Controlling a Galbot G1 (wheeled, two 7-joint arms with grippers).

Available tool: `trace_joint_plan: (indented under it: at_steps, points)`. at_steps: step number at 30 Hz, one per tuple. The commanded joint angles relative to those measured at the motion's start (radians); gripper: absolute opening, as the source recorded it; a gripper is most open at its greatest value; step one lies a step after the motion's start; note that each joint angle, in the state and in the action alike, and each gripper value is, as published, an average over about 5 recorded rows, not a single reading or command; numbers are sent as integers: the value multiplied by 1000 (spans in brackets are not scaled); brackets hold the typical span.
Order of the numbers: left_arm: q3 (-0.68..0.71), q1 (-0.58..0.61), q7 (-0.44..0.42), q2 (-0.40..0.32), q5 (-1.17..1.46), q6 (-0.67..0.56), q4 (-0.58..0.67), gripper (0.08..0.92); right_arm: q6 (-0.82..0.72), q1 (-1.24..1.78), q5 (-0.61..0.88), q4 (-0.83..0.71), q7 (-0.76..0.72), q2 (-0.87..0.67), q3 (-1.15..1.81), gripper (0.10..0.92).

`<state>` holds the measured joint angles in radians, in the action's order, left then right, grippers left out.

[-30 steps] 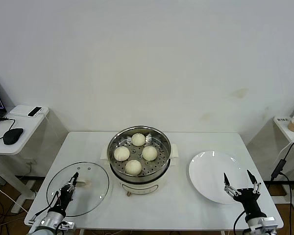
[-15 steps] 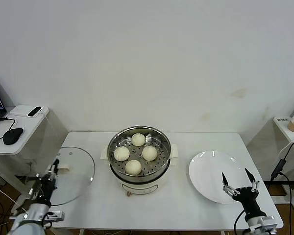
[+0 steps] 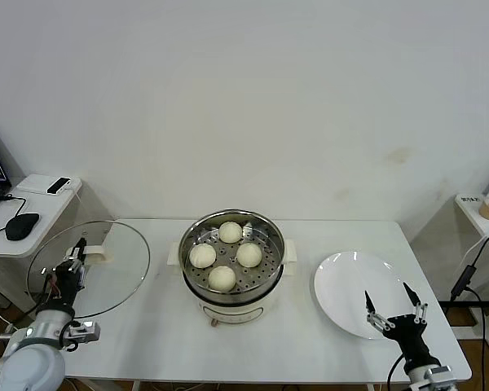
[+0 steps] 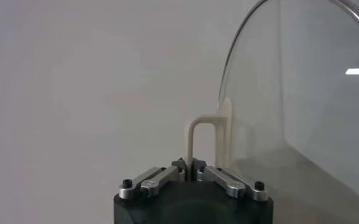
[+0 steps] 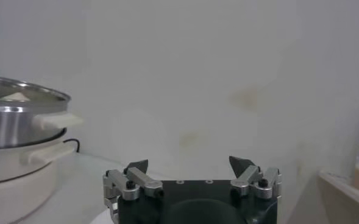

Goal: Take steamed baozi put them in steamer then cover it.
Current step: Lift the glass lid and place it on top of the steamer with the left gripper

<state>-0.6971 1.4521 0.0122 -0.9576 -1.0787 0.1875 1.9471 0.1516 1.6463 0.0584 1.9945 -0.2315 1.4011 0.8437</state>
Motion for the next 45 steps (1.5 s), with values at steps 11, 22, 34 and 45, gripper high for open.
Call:
trace_joint_plan:
  at_steps: [11, 22, 34, 45]
  points:
    - [458, -319, -268, -7, -74, 286, 131, 134, 8, -37, -105, -51, 7, 35, -105, 823]
    - [508, -361, -289, -186, -199, 290, 64, 134, 9, -74, -200, -121, 13, 81, -191, 823]
    - [592, -436, -290, -344, -279, 291, -8, 134, 5, -87, -218, -135, 11, 82, -218, 823]
    - [652, -493, -294, -399, -302, 294, -56, 134, 3, -85, -222, -139, 10, 82, -217, 823]
